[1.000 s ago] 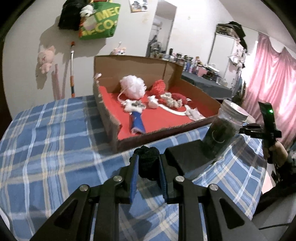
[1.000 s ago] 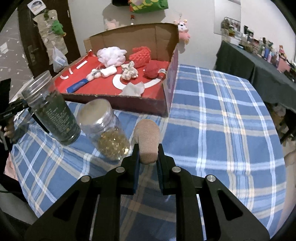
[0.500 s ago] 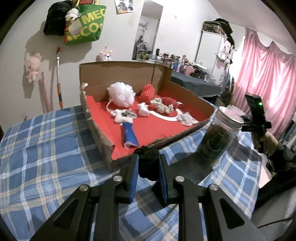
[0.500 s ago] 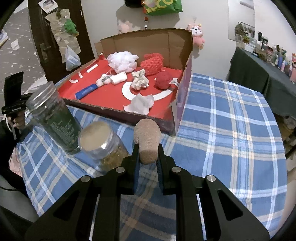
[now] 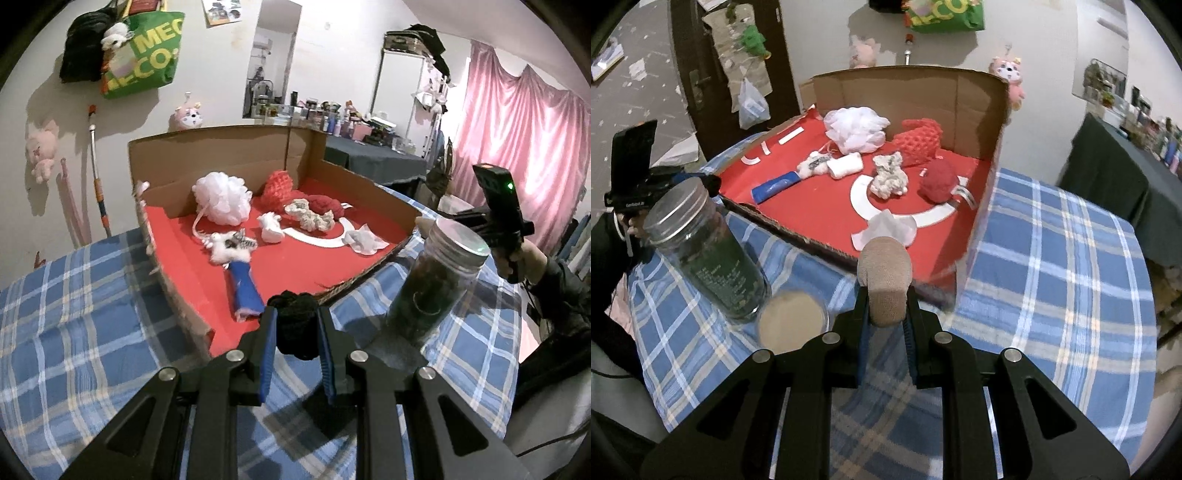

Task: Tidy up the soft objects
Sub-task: 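Lift both items and carry them over the red-lined box, then lower both items into the box and open both tools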

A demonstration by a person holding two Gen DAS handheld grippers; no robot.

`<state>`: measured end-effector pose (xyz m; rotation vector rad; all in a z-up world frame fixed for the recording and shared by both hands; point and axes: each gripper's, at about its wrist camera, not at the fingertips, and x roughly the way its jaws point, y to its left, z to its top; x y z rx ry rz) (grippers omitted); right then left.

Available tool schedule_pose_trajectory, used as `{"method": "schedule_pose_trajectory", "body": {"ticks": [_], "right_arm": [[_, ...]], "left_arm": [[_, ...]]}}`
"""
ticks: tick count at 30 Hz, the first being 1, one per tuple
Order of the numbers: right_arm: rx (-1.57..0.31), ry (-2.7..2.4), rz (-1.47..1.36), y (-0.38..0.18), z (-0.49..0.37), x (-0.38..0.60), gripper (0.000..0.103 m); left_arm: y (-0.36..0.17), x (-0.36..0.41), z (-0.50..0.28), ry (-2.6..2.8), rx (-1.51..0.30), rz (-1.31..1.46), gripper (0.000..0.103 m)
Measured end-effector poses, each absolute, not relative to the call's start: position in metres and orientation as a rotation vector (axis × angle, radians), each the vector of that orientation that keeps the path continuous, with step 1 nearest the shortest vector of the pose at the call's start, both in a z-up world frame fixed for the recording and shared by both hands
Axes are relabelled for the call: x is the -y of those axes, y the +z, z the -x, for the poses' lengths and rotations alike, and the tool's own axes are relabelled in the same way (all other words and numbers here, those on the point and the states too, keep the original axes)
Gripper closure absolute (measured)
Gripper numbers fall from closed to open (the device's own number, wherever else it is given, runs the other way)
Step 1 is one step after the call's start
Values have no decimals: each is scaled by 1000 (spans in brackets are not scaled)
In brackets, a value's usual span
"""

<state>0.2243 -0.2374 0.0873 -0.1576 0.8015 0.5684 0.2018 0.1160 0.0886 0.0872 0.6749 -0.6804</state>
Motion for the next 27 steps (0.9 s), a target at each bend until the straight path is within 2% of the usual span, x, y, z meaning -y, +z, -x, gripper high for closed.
{"method": "schedule_pose_trajectory", "body": {"ticks": [13, 27], "right_arm": [[-897, 732, 228, 106, -282, 164, 86], [-1123, 712, 351, 83, -336, 105, 85]], "left_arm": [[108, -59, -245, -763, -708, -177, 80], [81, 3, -305, -665, -913, -292, 80]]}}
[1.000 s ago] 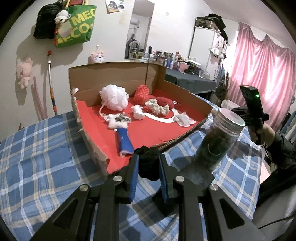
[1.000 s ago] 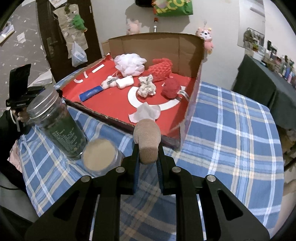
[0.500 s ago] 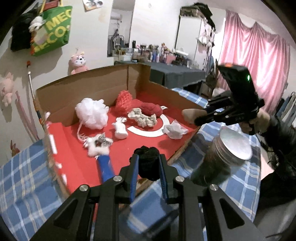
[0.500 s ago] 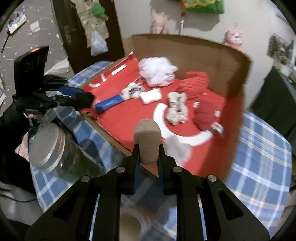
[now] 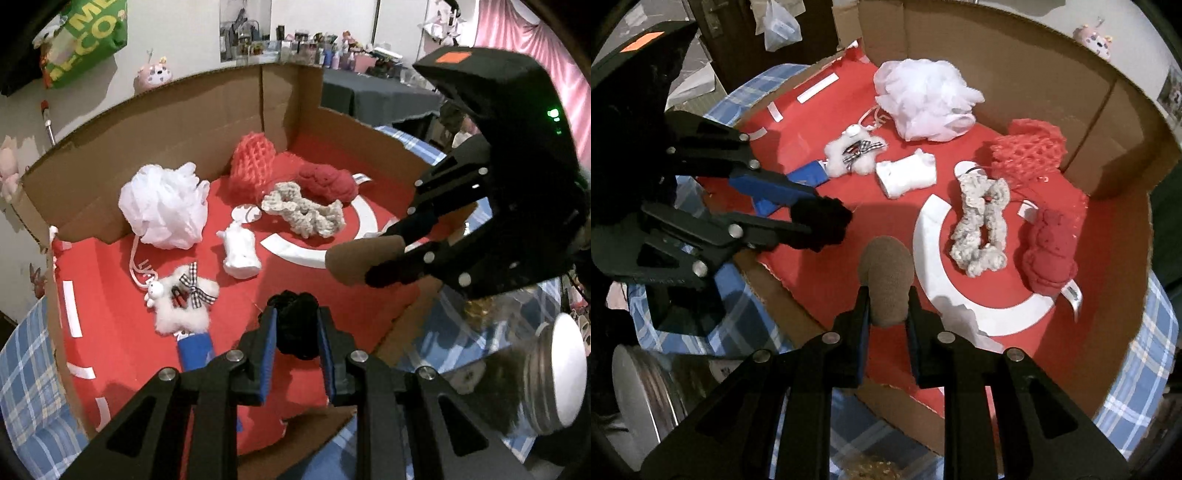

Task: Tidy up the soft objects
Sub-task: 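Lower both items into the box and open both tools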

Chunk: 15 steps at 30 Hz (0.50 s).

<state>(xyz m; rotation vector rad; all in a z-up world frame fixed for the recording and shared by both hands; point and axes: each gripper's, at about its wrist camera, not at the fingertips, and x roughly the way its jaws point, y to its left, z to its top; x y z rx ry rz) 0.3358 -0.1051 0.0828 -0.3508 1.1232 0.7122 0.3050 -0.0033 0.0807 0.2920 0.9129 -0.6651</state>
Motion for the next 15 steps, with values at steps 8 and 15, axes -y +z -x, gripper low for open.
{"method": "schedule_pose_trajectory", "body": {"ticks": [8, 15], "right_arm": [[-1190, 713, 389, 70, -346, 91, 83], [-1194, 687, 411, 68, -351, 88, 43]], "left_arm": [[70, 13, -318, -649, -985, -321, 78], [67, 17, -322, -651, -1013, -336, 75]]}}
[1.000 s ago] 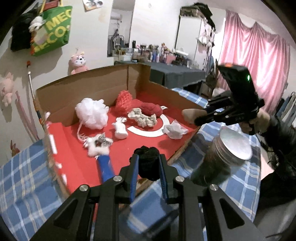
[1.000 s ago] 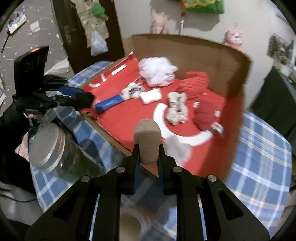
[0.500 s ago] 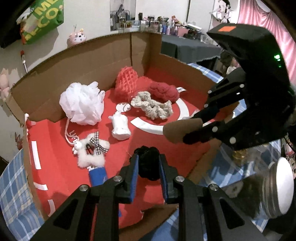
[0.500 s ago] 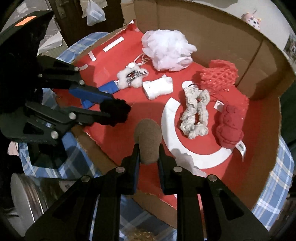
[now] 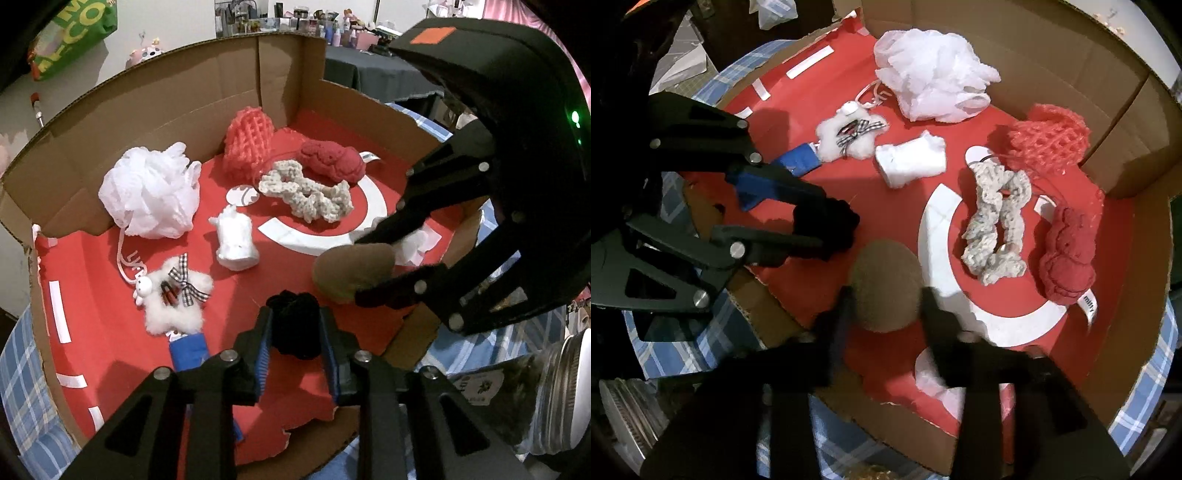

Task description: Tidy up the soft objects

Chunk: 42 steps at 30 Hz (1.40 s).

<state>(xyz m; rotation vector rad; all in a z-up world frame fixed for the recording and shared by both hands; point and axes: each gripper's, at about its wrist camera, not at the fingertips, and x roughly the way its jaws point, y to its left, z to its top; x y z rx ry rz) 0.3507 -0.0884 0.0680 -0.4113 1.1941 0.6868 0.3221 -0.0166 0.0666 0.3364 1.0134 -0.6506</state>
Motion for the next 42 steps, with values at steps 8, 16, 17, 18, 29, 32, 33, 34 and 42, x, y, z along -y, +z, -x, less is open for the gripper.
{"method": "schedule_pose_trajectory", "body": {"ticks": [8, 16, 17, 18, 29, 32, 33, 34, 42], "right_arm": [[-1155, 641, 435, 79, -346, 88, 40], [-1111, 483, 306, 101, -333, 114, 28], [-1107, 460, 280, 104, -330, 118, 28], [-1103, 445, 252, 106, -328, 122, 28], [-1042, 315, 101, 117, -299, 144, 19], [-1041, 292, 80, 112, -299, 146, 19], [-1042, 285, 73, 110, -300, 146, 19], [-1044, 280, 66, 108, -301, 147, 19], [-1049, 247, 30, 97, -304, 153, 19]], "left_arm": [[69, 14, -320, -630, -1001, -337, 52], [92, 2, -304, -551, -963, -256, 29], [94, 1, -301, -537, -958, -248, 23], [98, 1, -298, -517, -951, -239, 17], [119, -9, -266, -246, -866, -130, 4], [119, -14, -264, -201, -858, -85, 0], [118, -13, -263, -189, -860, -79, 0], [116, -14, -264, -172, -866, -66, 0], [101, -17, -272, -125, -927, 8, 0]]}}
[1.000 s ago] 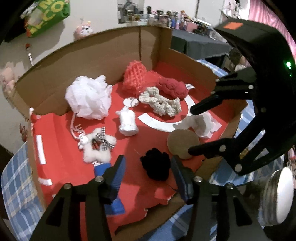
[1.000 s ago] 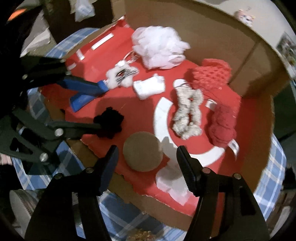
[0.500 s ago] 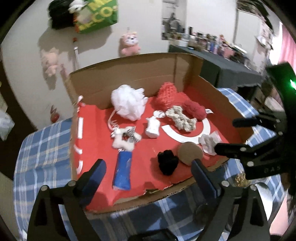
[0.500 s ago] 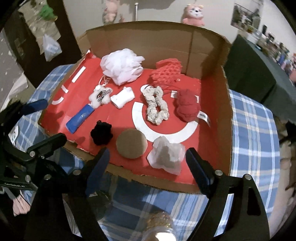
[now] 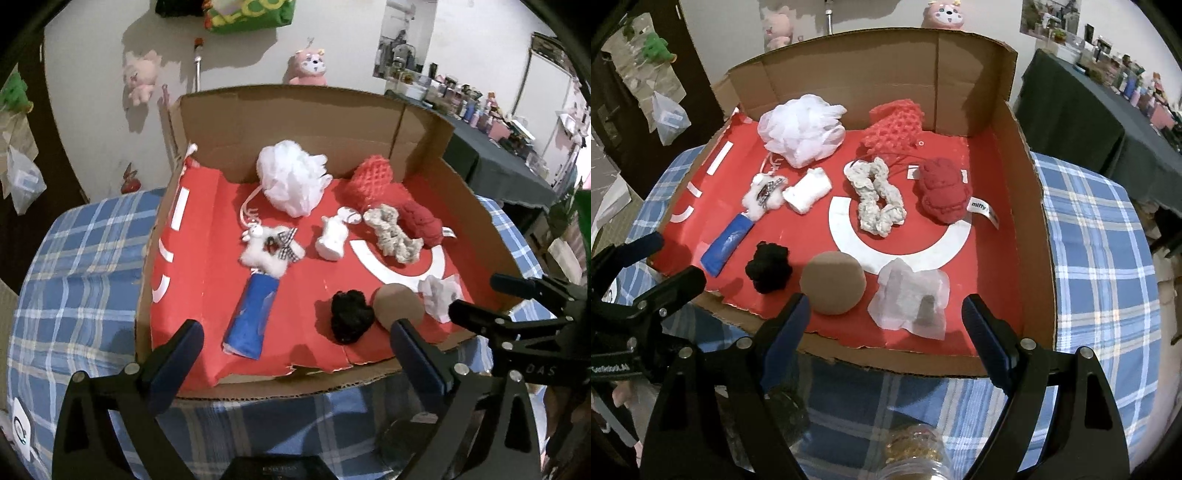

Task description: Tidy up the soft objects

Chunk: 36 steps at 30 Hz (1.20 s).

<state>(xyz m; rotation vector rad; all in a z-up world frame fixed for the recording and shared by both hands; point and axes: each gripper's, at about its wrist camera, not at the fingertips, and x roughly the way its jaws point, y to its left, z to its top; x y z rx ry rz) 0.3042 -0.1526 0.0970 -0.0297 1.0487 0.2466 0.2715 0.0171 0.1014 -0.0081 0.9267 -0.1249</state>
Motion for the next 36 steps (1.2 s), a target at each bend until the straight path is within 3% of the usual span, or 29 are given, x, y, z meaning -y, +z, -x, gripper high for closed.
{"method": "schedule_pose_trajectory", "body": {"ticks": [36], "right_arm": [[-1049, 211, 27, 85, -303, 159, 19]], "left_arm": [[71, -18, -279, -65, -1024, 12, 0]]}}
